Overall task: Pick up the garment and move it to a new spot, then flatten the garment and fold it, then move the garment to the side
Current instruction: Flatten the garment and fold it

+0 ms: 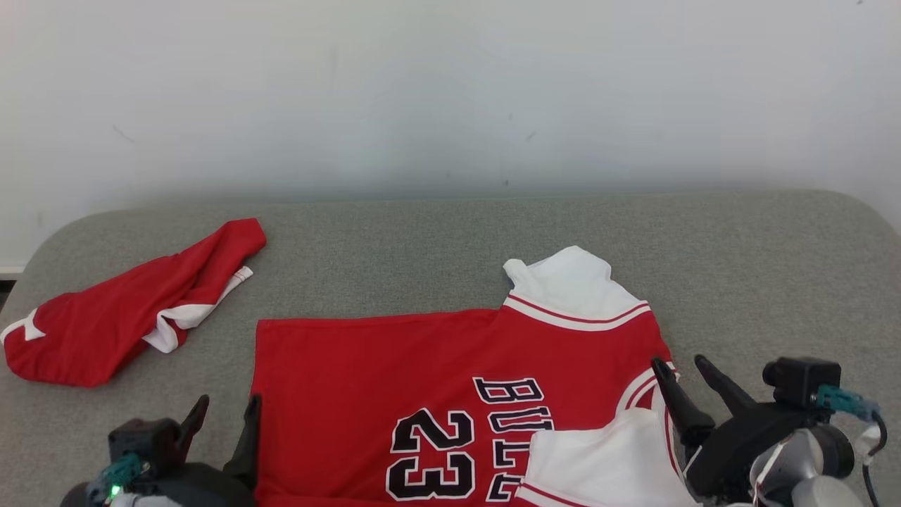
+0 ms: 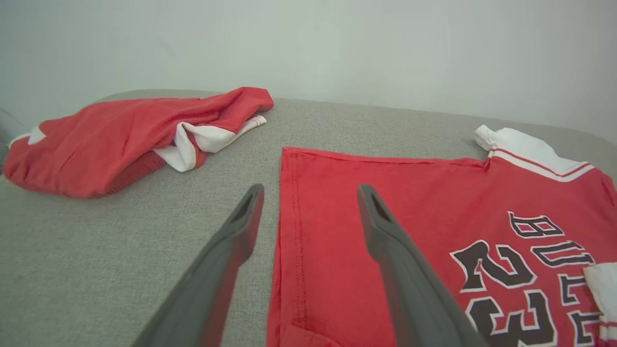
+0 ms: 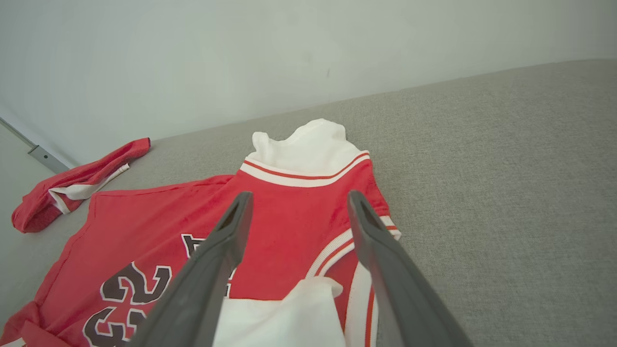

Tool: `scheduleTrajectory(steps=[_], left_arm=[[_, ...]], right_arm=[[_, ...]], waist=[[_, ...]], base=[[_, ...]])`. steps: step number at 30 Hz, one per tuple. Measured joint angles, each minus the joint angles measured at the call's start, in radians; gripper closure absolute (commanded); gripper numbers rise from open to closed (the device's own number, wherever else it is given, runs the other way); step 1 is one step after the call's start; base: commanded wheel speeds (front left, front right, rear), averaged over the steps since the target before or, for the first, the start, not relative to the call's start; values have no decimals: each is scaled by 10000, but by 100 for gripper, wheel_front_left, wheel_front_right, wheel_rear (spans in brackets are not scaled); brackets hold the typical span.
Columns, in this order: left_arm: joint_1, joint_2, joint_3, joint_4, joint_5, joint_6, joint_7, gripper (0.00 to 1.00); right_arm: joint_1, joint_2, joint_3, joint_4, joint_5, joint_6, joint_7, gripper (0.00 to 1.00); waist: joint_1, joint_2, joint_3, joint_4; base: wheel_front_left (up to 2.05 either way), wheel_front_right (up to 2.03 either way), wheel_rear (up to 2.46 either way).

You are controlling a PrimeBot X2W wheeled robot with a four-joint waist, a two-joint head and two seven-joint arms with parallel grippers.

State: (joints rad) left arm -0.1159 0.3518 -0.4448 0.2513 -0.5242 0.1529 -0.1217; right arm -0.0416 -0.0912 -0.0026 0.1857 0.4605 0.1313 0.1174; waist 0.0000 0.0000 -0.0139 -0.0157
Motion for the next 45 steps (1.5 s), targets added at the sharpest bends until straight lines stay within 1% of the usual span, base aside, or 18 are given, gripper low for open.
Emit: scheduleTrajectory(steps=[5, 9, 12, 13, 14, 16, 21, 27, 29, 34, 38, 43, 44, 45], left_arm=[[-917, 128, -347, 128, 150, -63, 1220, 0], [-1990, 217, -510, 351, 123, -305, 2374, 0], [-2688, 311, -577, 694, 123, -301, 3300, 0], [-3141, 349, -546, 844, 92, -301, 3710, 0], [-3367, 343, -516, 903, 29, -301, 3912, 0], [-3765, 332, -472, 1034, -13, -207, 4307, 0], [-4548, 403, -437, 1358, -38, -21, 5185, 0], [-5336, 558, -502, 1814, 155, 163, 5791, 0], [-5494, 573, -514, 1852, 171, 230, 5919, 0], [-5773, 495, -483, 1745, 121, 238, 5962, 0], [-5876, 305, -533, 1616, -38, 128, 6115, 0], [-5910, 288, -616, 1457, -130, 38, 6362, 0], [-5923, 290, -635, 1429, -146, -25, 6424, 15], [-5932, 293, -648, 1394, -165, -50, 6464, 27]], right_arm=[[-872, -359, 17, 52, 198, 0, 1486, 0], [-2011, -510, -211, 196, 219, 0, 2846, 0], [-2922, -658, -58, 288, 194, -4, 3969, 0], [-3541, -679, 67, 305, 263, -2, 4654, 0], [-3855, -686, 132, 305, 339, -2, 4955, 0], [-4428, -755, 217, 326, 364, -2, 5436, 0], [-5563, -1248, 642, 506, 336, -2, 6355, 0], [-6486, -1814, 1039, 930, 318, -4, 6625, 0], [-6812, -1860, 1106, 1083, 224, -2, 6472, 0], [-7477, -1937, 1258, 1699, 113, -2, 6171, 0], [-7807, -1944, 1406, 2013, 134, -2, 6042, 0], [-7959, -2015, 1523, 2318, 205, -2, 6029, 0], [-8008, -2015, 1538, 2370, 205, -2, 6027, 0], [-8080, -2013, 1561, 2422, 205, -2, 6032, 0]], waist=[[0, 0, 309, -56], [0, 0, 755, -89], [1, 1, 1158, -123], [1, 0, 1447, -152], [1, 1, 1600, -168], [2, 1, 1903, -199], [3, 1, 2634, -238], [3, 2, 3370, -178], [3, 2, 3574, -141], [2, 2, 4003, -22], [2, 2, 4194, 126], [1, 2, 4295, 263], [0, 1, 4307, 276], [1, 2, 4319, 285]], base=[[0, 0, 0], [0, 0, 0], [0, 0, 0], [0, 0, 0], [0, 0, 0], [0, 0, 0], [0, 0, 0], [0, 0, 0], [0, 0, 0], [0, 0, 0], [0, 0, 0], [0, 0, 0], [0, 0, 0], [0, 0, 0]])
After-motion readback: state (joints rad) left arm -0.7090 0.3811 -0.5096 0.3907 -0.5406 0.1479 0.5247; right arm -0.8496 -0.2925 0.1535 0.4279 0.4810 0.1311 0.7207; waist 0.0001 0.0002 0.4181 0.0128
